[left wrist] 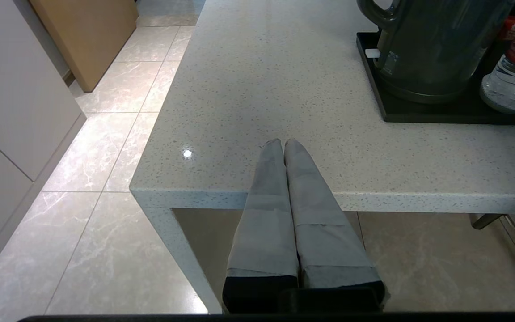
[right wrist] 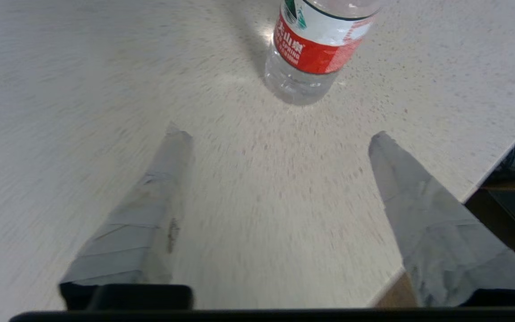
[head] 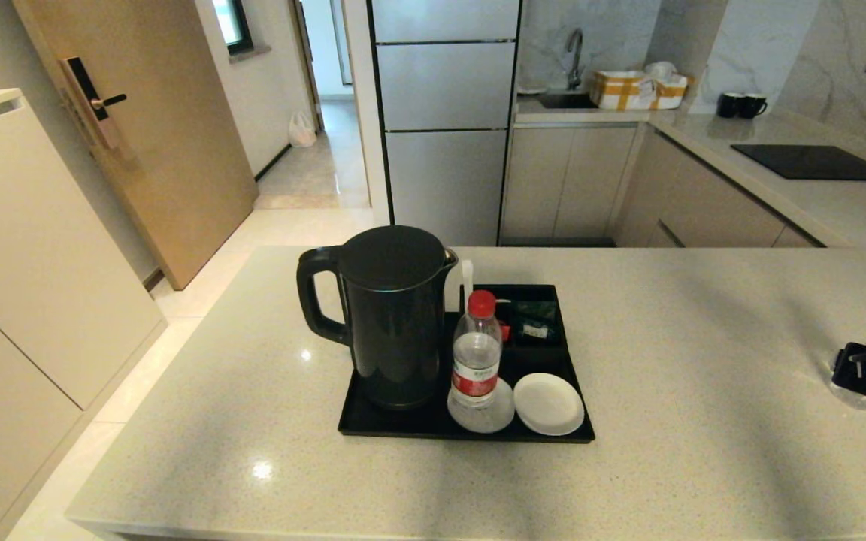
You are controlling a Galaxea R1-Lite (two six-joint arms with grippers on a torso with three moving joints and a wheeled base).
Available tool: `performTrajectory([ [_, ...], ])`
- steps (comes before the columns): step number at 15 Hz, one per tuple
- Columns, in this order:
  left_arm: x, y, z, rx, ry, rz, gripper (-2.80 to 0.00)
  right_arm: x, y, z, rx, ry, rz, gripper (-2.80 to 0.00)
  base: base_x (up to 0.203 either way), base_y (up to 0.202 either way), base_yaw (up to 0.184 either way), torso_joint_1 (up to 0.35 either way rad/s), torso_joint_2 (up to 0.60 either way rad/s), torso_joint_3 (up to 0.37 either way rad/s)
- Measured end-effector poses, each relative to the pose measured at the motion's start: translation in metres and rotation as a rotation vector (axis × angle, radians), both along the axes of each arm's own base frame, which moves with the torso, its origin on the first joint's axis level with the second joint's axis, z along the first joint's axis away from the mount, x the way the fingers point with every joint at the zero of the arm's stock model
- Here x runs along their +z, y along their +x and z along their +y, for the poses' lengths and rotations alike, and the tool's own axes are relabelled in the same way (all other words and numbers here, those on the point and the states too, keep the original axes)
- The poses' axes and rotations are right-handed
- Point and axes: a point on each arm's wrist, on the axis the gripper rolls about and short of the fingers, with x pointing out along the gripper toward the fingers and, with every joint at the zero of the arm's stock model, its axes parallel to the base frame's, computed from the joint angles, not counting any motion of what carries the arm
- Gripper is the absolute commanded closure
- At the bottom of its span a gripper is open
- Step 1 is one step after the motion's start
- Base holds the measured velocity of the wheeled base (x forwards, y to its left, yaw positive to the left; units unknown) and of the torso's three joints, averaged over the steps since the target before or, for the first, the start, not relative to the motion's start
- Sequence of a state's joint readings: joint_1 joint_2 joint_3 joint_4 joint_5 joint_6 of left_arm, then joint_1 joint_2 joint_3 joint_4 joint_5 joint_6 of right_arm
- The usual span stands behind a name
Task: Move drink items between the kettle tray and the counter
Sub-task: Return the bottled water to its original position
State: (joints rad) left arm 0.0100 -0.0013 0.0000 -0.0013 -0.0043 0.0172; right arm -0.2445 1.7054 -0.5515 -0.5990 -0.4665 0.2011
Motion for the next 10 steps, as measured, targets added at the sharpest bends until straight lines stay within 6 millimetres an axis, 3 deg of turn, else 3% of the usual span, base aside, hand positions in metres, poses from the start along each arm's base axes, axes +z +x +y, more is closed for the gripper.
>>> performTrajectory([
  [6,0.0,0.0,0.0,-0.001,0.0,0.0,0.0,-0.031,0.042,-0.034,-0.038,-0.101,-0.071,-2.8,0.0,0.0,0.0,0.0,0.0,0.0],
  [10,0.0,0.0,0.0,-0.001,0.0,0.0,0.0,-0.037,0.05,-0.047,-0.054,-0.126,-0.058,-2.8,0.0,0.0,0.0,0.0,0.0,0.0],
])
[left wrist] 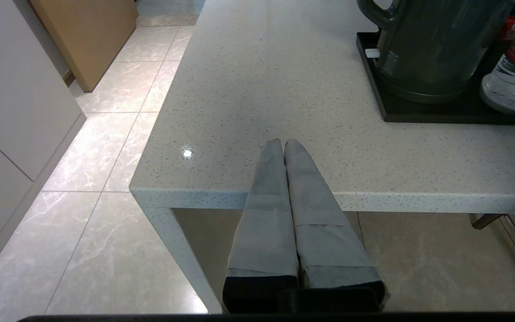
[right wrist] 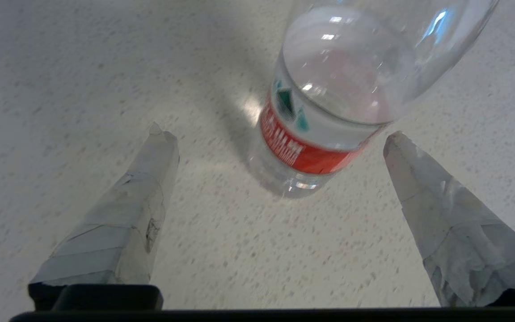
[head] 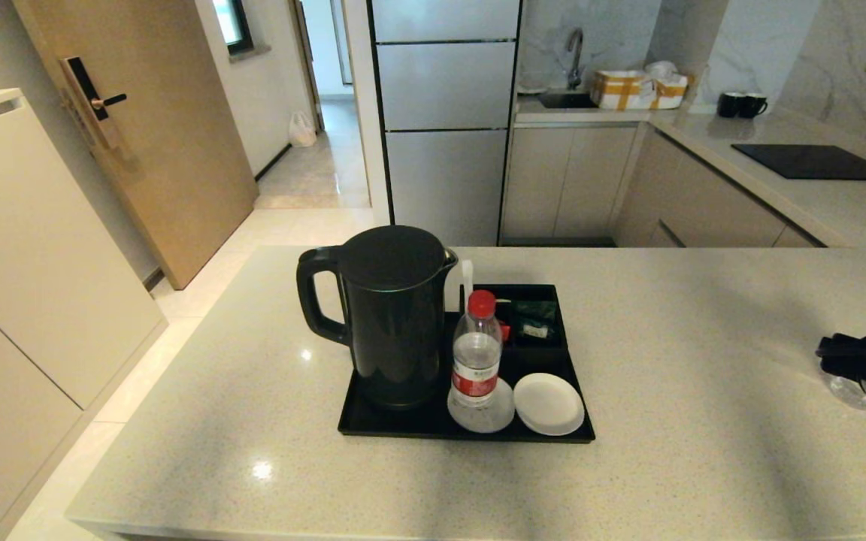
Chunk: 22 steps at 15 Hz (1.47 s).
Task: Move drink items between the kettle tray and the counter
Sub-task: Return the bottled water to its original position
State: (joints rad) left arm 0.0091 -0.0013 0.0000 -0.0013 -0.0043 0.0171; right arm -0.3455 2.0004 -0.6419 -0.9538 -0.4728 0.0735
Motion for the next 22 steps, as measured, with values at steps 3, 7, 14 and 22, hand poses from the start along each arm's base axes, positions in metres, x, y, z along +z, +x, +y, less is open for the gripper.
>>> performTrajectory([
  [3,0.0,0.0,0.0,0.0,0.0,0.0,0.0,-0.002,0.001,-0.005,-0.013,-0.005,-0.012,-2.8,0.0,0.0,0.0,0.0,0.0,0.0],
  [7,0.0,0.0,0.0,0.0,0.0,0.0,0.0,-0.006,0.001,-0.011,-0.043,-0.034,-0.049,-2.8,0.0,0.0,0.0,0.0,0.0,0.0],
  [14,0.0,0.0,0.0,0.0,0.0,0.0,0.0,-0.022,0.004,-0.03,-0.085,-0.084,-0.061,-2.8,0.0,0.0,0.0,0.0,0.0,0.0],
  [22,0.0,0.0,0.0,0.0,0.0,0.0,0.0,-0.029,0.015,-0.041,-0.099,-0.091,-0.061,-2.8,0.0,0.0,0.0,0.0,0.0,0.0],
])
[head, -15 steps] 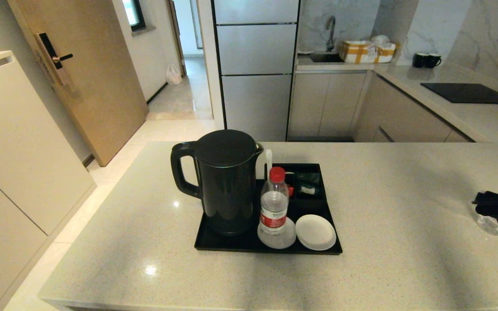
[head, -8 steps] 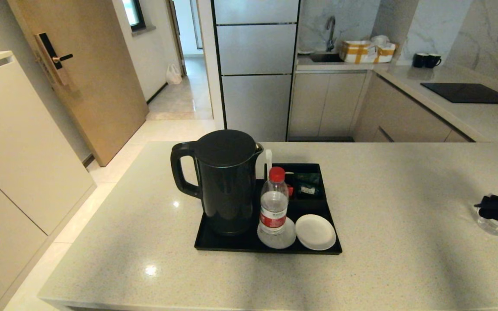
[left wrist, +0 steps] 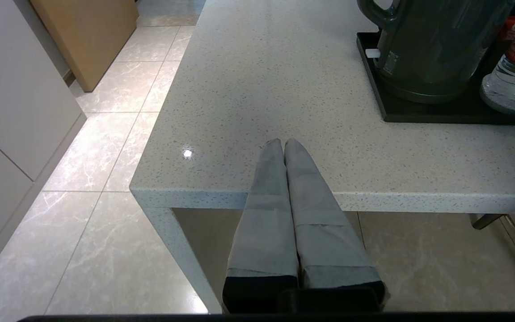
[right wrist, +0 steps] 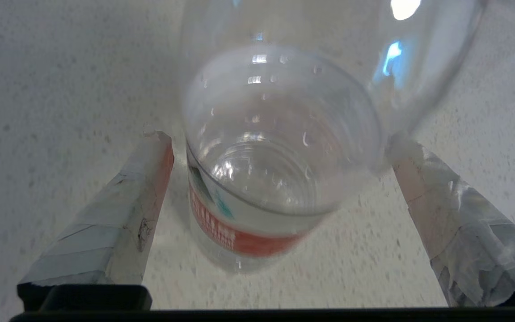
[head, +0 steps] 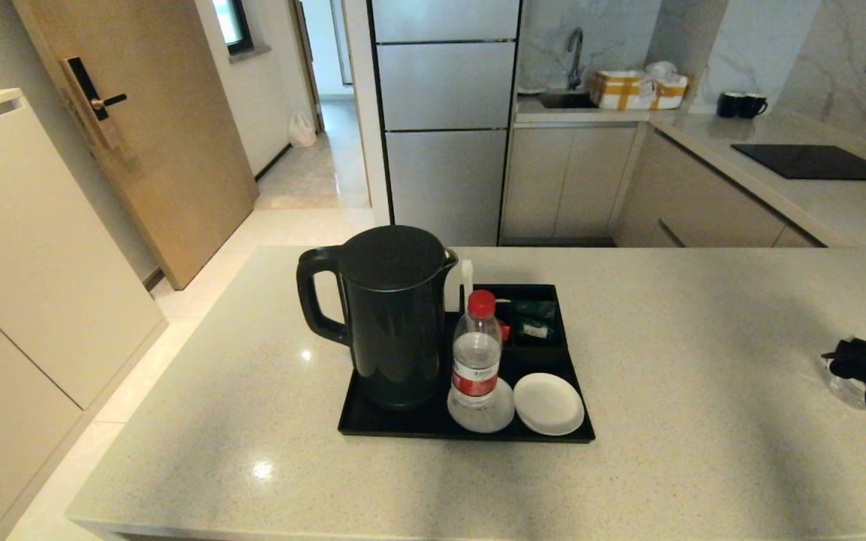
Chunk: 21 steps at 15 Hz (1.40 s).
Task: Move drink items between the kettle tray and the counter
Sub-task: Return the bottled water to its original position
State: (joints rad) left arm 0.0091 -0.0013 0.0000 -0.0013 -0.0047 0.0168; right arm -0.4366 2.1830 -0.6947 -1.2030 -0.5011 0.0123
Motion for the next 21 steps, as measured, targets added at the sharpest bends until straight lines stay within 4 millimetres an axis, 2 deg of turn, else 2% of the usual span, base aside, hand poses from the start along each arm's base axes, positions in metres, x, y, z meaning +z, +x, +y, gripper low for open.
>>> performTrajectory([
  [4,0.0,0.0,0.0,0.0,0.0,0.0,0.0,0.0,0.007,-0.008,-0.008,-0.019,0.0,-2.8,0.0,0.0,0.0,0.0,0.0,0.0],
  [5,0.0,0.0,0.0,0.0,0.0,0.0,0.0,-0.001,0.008,-0.008,-0.006,-0.023,0.005,-2.01,0.0,0.0,0.0,0.0,0.0,0.0],
  [6,0.0,0.0,0.0,0.0,0.0,0.0,0.0,0.0,0.009,-0.009,-0.005,-0.026,0.003,0.0,0.0,0.0,0.0,0.0,0.0,0.0],
  [13,0.0,0.0,0.0,0.0,0.0,0.0,0.0,0.004,0.007,-0.005,0.005,-0.035,0.01,0.0,0.0,0.0,0.0,0.0,0.0,0.0],
  [16,0.0,0.0,0.0,0.0,0.0,0.0,0.0,0.014,0.005,-0.001,0.016,-0.04,0.002,0.0,0.0,0.0,0.0,0.0,0.0,0.0],
  [19,0.0,0.0,0.0,0.0,0.0,0.0,0.0,0.042,0.0,0.018,0.068,-0.036,-0.012,0.0,0.0,0.0,0.0,0.0,0.0,0.0],
  [21,0.0,0.0,0.0,0.0,0.0,0.0,0.0,0.07,-0.007,0.045,0.151,-0.018,-0.026,0.0,0.0,0.0,0.0,0.0,0.0,0.0],
])
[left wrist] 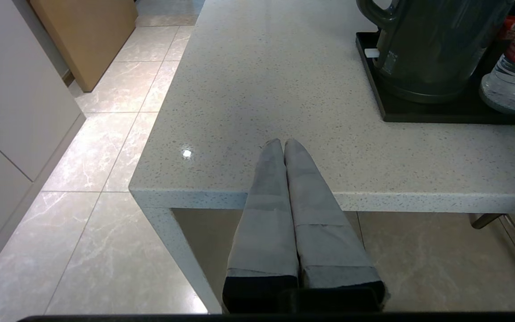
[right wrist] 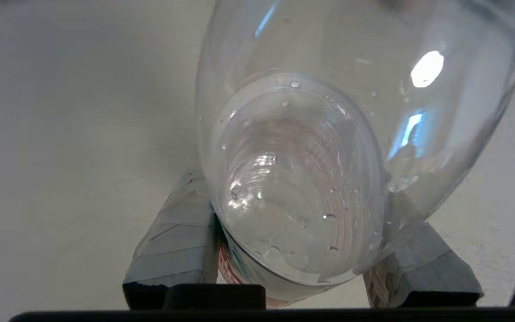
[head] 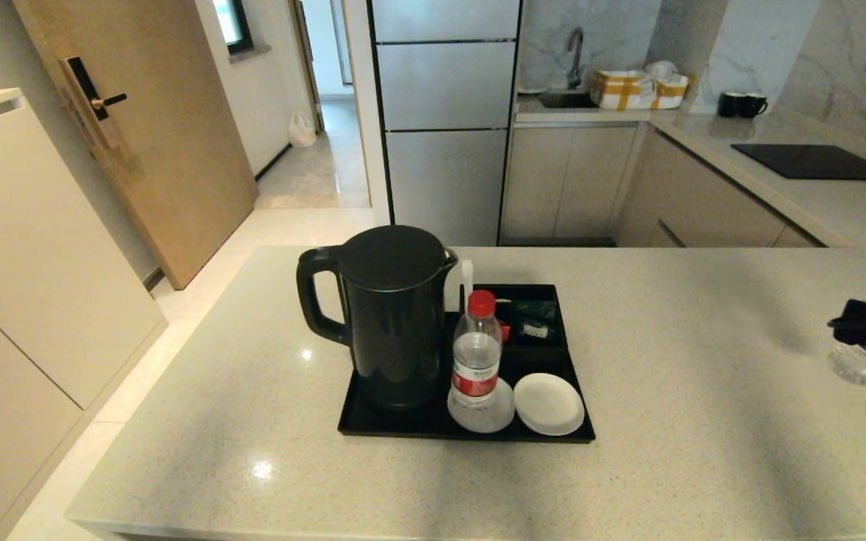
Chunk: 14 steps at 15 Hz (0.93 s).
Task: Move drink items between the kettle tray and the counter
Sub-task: Return the bottled water to its original position
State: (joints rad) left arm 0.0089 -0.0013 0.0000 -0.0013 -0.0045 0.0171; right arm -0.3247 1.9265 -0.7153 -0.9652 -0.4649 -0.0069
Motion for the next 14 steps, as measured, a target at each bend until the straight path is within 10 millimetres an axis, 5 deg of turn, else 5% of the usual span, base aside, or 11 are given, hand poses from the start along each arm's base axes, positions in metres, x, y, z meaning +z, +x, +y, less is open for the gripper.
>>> performTrajectory([
  [3,0.0,0.0,0.0,0.0,0.0,0.0,0.0,0.04,-0.019,0.056,0.175,0.067,0.014,0.0,0.0,0.0,0.0,0.0,0.0,0.0],
  [7,0.0,0.0,0.0,0.002,0.0,0.0,0.0,0.07,-0.062,0.142,0.457,0.169,0.097,0.0,0.0,0.0,0.0,0.0,0.0,0.0],
  [11,0.0,0.0,0.0,0.0,0.0,0.0,0.0,0.072,-0.105,0.205,0.663,0.184,0.136,0.0,0.0,0.0,0.0,0.0,0.0,0.0],
  [14,0.0,0.0,0.0,0.0,0.0,0.0,0.0,0.054,-0.115,0.238,0.723,0.141,0.103,0.0,0.0,0.0,0.0,0.0,0.0,0.0],
])
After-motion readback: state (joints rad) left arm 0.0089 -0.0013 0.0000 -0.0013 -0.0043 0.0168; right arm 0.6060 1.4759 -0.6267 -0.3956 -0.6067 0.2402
